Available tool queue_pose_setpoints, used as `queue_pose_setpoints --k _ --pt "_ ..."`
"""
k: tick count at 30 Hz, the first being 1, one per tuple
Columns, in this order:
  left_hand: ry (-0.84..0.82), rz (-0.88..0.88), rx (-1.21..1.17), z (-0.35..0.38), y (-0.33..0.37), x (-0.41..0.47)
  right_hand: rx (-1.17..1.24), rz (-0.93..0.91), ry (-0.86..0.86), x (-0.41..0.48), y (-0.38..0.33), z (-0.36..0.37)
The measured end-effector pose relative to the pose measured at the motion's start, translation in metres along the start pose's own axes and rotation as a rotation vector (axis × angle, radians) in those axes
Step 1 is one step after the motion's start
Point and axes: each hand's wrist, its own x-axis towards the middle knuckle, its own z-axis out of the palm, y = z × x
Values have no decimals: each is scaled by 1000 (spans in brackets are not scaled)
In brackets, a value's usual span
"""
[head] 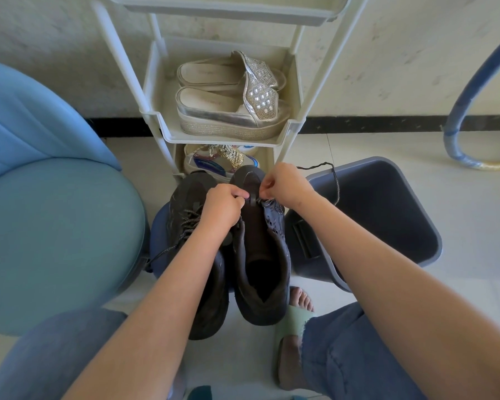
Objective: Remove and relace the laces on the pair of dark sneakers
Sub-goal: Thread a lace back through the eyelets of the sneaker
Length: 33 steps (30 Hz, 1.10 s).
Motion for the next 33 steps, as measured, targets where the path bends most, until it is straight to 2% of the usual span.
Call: queue_pose_setpoints --k 8,12,17,24,29,33 --pt "36 8 1 3 -1 -2 329 234 -2 -5 9 8" --pt "44 -21 -6 3 0 -3 416 278 76 -4 11 19" --pt "67 -15 0 4 0 -3 462 248 73 -3 13 24" --pt "133 -11 -16 7 -4 -5 284 158 122 -4 6 26" --pt "130 -37 -67 5 -6 -4 262 57 28 -8 5 15" --pt "118 -38 -64 5 -4 -5 143 -29 94 -7 4 24"
